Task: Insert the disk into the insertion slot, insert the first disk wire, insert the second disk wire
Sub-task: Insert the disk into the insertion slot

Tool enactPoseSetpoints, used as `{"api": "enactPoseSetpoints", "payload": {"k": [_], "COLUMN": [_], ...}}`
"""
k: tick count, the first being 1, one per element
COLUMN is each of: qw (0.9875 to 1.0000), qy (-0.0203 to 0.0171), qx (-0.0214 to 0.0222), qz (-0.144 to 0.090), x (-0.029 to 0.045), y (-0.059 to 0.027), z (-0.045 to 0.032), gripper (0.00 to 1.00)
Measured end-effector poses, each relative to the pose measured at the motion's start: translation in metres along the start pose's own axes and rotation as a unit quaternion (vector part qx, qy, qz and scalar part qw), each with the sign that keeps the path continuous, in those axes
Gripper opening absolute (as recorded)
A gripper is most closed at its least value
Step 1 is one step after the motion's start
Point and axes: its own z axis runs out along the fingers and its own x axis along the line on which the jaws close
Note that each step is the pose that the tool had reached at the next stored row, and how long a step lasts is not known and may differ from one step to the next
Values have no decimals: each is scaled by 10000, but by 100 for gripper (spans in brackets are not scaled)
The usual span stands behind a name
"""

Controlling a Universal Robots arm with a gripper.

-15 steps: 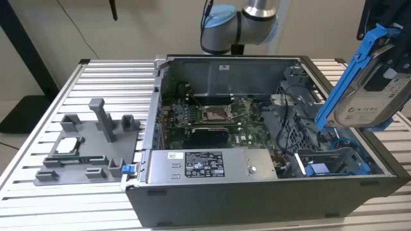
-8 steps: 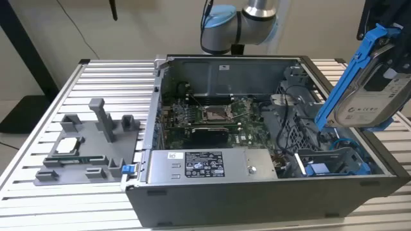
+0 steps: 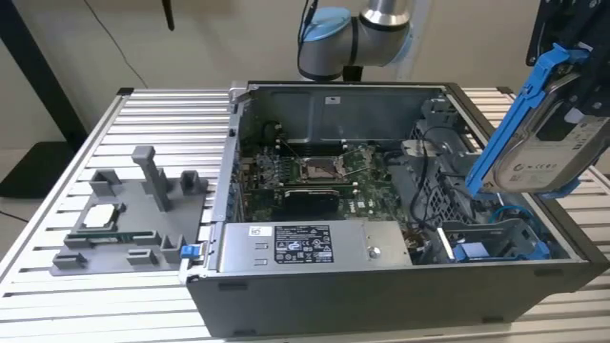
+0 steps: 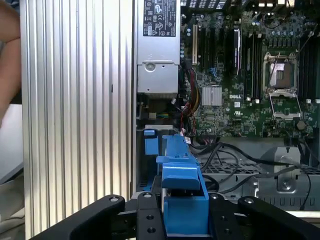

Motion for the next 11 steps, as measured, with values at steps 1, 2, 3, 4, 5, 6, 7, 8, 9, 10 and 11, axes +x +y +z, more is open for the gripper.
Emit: {"api": "enactPoseSetpoints", "payload": {"k": [1,2,3,4,5,6,7,8,9,10,11], "qw": [10000,10000,10000,10000,10000,10000,10000,10000,10000,10000,10000], "qy": [1,1,0,-2,-2,-2,-2,-2,-3,-3,-4], "qx": [0,0,0,0,0,0,0,0,0,0,0], "qz": [4,10,20,31,40,51,61,70,78,87,96], "x": [0,1,2,4,6,7,8,8,8,8,8], "y": [0,-1,-1,-2,-2,-3,-3,-3,-4,-4,-4], "z": [10,21,34,49,61,73,83,90,94,99,103], "gripper": [0,0,0,0,0,0,0,0,0,0,0]}}
